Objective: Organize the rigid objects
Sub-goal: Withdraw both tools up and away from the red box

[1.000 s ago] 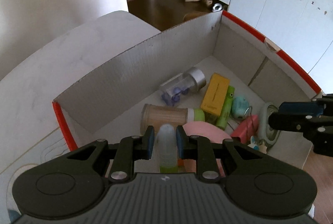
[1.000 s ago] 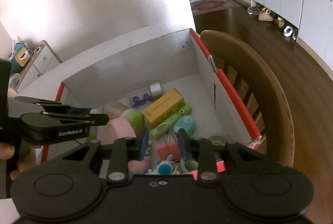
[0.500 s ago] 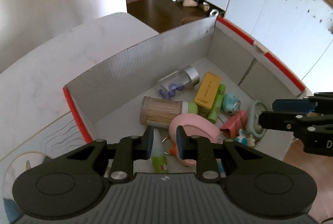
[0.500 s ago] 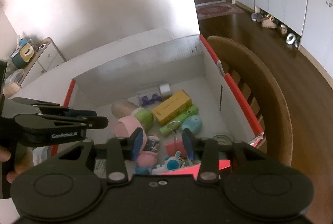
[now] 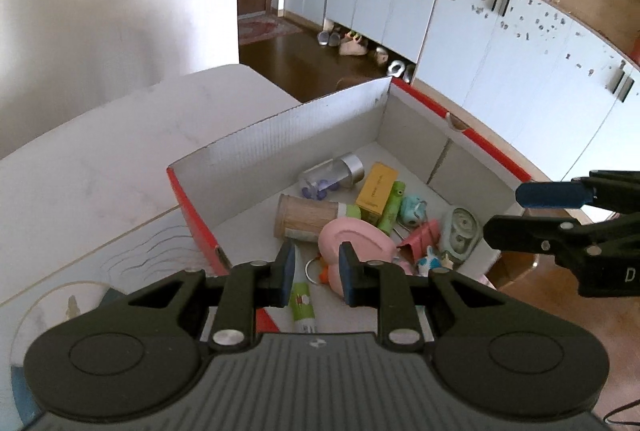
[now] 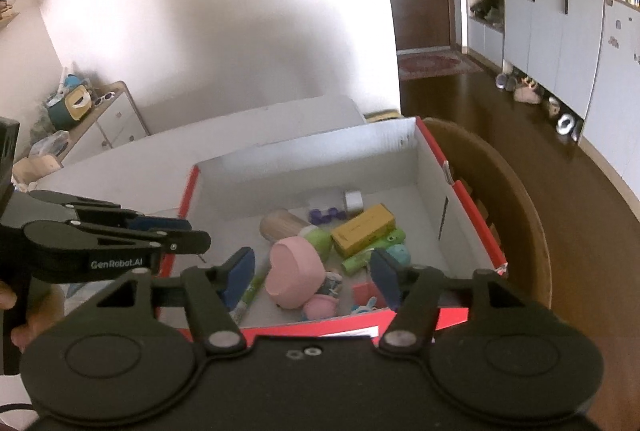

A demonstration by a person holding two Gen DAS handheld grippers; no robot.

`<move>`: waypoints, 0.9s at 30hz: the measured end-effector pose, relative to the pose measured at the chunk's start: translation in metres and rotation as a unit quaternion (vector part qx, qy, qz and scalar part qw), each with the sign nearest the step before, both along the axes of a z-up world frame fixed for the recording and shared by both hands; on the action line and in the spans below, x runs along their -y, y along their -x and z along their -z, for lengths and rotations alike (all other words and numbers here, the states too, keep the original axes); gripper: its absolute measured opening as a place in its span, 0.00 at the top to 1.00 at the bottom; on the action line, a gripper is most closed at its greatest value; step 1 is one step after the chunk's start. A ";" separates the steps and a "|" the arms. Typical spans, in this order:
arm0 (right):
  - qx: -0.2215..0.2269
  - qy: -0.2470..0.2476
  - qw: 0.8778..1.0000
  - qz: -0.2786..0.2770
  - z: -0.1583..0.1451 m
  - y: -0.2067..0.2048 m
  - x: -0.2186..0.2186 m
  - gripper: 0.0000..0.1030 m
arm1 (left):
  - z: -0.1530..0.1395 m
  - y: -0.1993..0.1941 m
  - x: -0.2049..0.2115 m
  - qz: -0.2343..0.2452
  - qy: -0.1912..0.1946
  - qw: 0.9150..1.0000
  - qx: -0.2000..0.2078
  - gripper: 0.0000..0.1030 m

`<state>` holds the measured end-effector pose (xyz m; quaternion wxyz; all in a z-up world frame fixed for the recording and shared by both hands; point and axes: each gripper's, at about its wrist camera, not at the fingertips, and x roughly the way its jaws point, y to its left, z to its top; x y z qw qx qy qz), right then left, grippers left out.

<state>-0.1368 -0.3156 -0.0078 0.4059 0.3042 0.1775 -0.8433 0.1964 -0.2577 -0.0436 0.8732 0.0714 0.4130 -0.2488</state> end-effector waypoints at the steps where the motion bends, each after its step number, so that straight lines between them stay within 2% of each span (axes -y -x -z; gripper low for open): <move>1: -0.001 0.002 1.000 0.000 -0.001 -0.003 0.000 0.36 | -0.001 0.004 -0.003 0.001 0.003 1.000 0.003 0.78; 6: -0.011 0.012 1.000 0.004 -0.001 -0.018 -0.001 0.26 | -0.008 0.019 -0.015 0.009 0.013 1.000 0.014 0.77; 7: -0.013 0.015 1.000 0.005 -0.001 -0.022 -0.001 0.24 | -0.009 0.022 -0.018 0.009 0.016 1.000 0.016 0.70; 9: -0.020 0.019 1.000 0.006 0.000 -0.028 -0.001 0.23 | -0.012 0.027 -0.024 0.014 0.024 0.999 0.023 0.47; 10: -0.021 0.023 1.000 0.007 -0.001 -0.031 -0.001 0.23 | -0.014 0.031 -0.027 0.012 0.028 0.999 0.031 0.25; 11: -0.022 0.027 0.999 0.008 -0.001 -0.034 -0.001 0.22 | -0.016 0.035 -0.032 0.005 0.035 0.998 0.044 0.20; 16: -0.038 0.041 0.998 0.015 -0.004 -0.048 -0.002 0.15 | -0.023 0.040 -0.044 0.002 0.047 0.997 0.054 0.19; 20: -0.043 0.052 0.997 0.025 -0.005 -0.056 -0.004 0.09 | -0.027 0.044 -0.054 0.003 0.074 0.996 0.052 0.15; 23: -0.050 0.063 0.996 0.037 -0.005 -0.061 -0.007 0.01 | -0.029 0.048 -0.058 0.002 0.076 0.996 0.051 0.12; 27: -0.046 0.069 0.995 0.048 -0.003 -0.067 -0.011 0.00 | -0.031 0.053 -0.062 -0.001 0.071 0.996 0.061 0.05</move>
